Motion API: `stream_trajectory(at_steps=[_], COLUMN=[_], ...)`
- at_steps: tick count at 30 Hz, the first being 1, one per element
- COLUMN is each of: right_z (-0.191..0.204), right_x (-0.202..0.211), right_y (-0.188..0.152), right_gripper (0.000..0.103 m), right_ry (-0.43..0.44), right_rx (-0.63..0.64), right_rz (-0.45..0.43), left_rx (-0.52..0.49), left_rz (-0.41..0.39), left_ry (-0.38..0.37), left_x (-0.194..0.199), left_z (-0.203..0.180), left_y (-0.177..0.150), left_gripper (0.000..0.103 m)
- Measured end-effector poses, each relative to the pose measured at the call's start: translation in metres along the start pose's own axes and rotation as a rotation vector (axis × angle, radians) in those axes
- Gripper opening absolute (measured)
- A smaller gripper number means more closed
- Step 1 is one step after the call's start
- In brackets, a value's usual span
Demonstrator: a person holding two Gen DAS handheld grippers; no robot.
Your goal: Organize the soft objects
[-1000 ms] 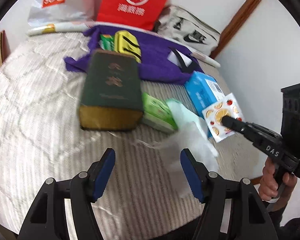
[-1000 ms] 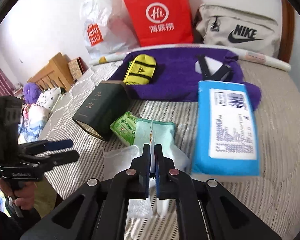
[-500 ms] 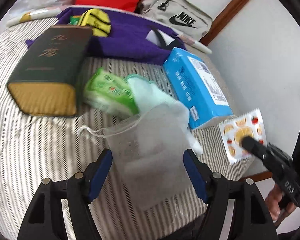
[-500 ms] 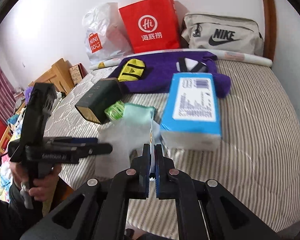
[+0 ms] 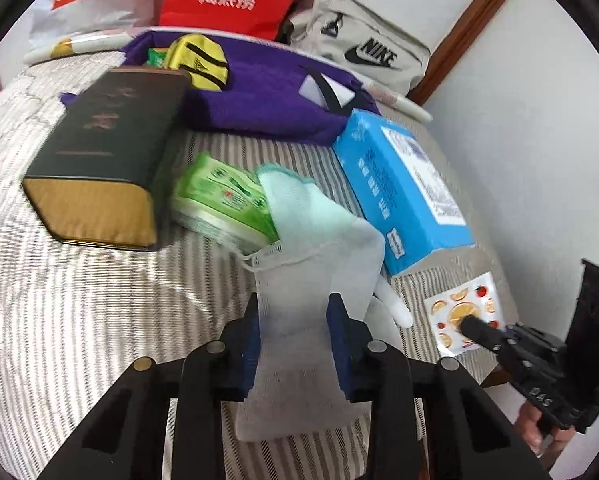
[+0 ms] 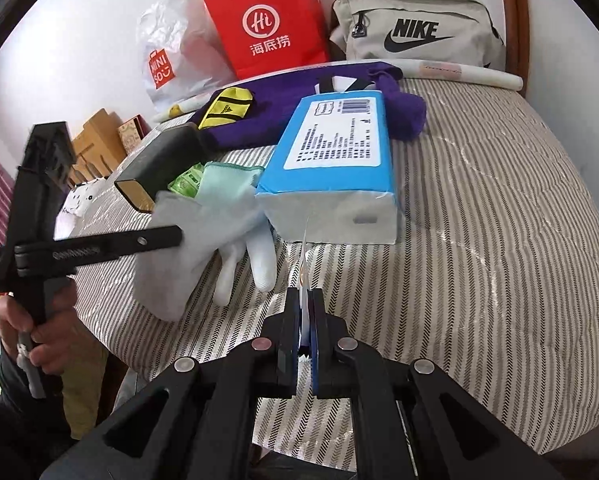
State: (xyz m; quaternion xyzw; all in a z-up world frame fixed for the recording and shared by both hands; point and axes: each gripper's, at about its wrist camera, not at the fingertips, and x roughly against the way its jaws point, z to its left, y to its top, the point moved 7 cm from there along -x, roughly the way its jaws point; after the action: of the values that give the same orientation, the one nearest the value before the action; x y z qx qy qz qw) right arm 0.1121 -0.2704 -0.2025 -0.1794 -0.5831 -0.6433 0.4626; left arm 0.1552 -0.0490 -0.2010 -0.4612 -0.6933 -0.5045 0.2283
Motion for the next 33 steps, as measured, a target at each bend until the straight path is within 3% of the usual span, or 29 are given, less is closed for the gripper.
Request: stream_trajectory(at_steps=[2,7,10,19,33], right_z=[0.001,0.002,0.001,-0.005,0.016], right_x=[-0.003,-0.007,-0.009,-0.014,0.008], right_y=[-0.001,-0.002,-0.002,-0.001,0.019], right_gripper=[0.004,0.004,0.004,0.004,0.004], right_ry=[0.001,-0.004,-0.025,-0.056,-0.04], right_rx=[0.003,-0.002,0.004,-0.015,-0.019], right_rz=[0.006,0.013,0.019,0.009,-0.014], left_rx=[0.005,0.012,0.029,0.023,0.062], left_rz=[-0.009,-0.03,-0.028,-0.031,-0.076], left_ry=[-0.003,0.076,0.129,0.273,0.136], left_x=[0.009,0.032,0.034,0.025,0.06], left_z=[0.004,0.03,0.05,0.082,0.085], left_y=[0.0,-0.001,-0.005,-0.011,0.0], left_gripper=[0.03,0.02,0.01,0.007,0.006])
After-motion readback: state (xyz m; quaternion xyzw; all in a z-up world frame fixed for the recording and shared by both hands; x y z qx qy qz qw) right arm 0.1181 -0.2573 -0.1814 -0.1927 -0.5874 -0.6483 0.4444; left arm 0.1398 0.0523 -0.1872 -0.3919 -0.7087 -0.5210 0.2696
